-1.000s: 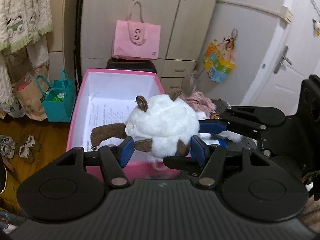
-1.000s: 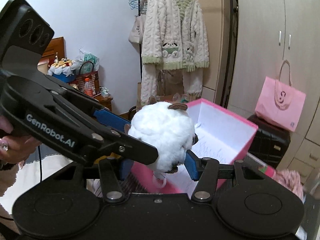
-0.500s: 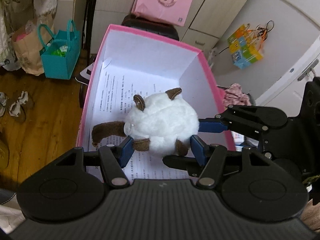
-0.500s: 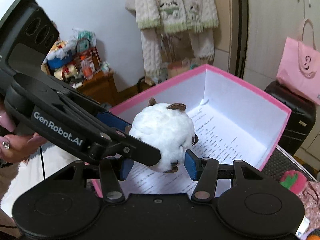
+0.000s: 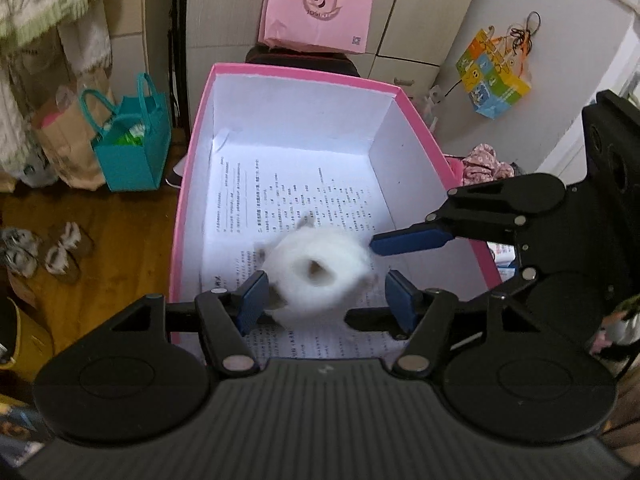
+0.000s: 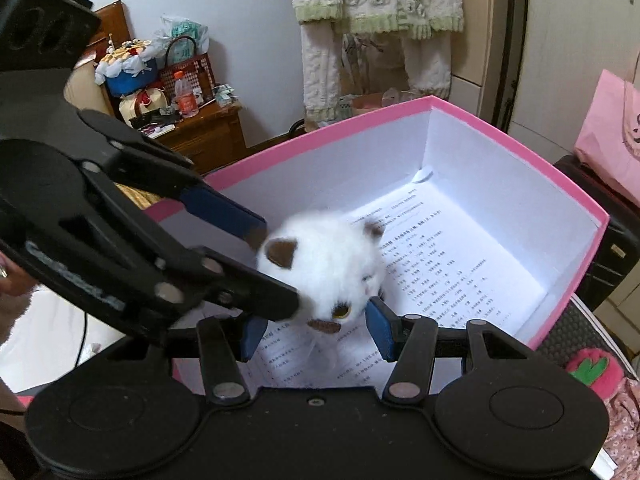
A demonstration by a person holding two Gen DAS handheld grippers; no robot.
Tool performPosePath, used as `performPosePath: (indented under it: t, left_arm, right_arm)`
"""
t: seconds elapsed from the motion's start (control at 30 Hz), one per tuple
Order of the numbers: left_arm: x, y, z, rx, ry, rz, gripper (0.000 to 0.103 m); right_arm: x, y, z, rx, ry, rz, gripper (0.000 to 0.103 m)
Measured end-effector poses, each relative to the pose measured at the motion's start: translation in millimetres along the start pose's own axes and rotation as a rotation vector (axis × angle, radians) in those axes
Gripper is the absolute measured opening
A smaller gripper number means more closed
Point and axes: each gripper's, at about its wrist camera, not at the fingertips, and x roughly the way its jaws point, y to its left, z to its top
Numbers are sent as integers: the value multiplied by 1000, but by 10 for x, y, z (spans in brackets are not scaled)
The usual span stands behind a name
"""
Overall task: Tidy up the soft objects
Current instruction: 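Open the right gripper to drop the sheep into the pink box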
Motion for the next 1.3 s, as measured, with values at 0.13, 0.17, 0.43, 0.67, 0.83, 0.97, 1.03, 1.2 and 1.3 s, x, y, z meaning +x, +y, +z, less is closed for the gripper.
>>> performPosePath:
  t: [0.13,0.17,0.43,0.67,0.83,0.97,1.03,1.2,1.3]
  left_arm:
    - [-128,-50,-5,28,-18,8,65]
    - [-163,-72,-4,36,-24,14,65]
    - [-359,-244,-9,61,-43,24,67]
    - [-603,-489,-88,112,-71,43,69]
    - [-799,-714,-173,169,-94,60,71]
    - [-915,-907,-257,220,-108,59,73]
    - [-969,-1010,-314,248,-114,54,74]
    - [-1034,-1284,-426,316,-122,25,76]
    - [-1021,-1430,-508,361,-122,-22,76]
  right_arm:
    - [-135,6,-46,-17,-19,-11,61]
    - [-182,0,-52,-17,-27,-12,61]
    - [-611,-61,-137,-7,-95,-45,61]
    - [-1057,41,-282,-12,-159,-77,61]
    - [-1383,138,-412,-18,-200,-95,61]
    - [-1615,217,-573,-17,-229,-117,62]
    - [-1719,232,-667,-10,-241,-127,63]
    - [-1953,250,-941,19,-260,-161,64]
    - [-2054,232,-1108,41,-260,-183,64]
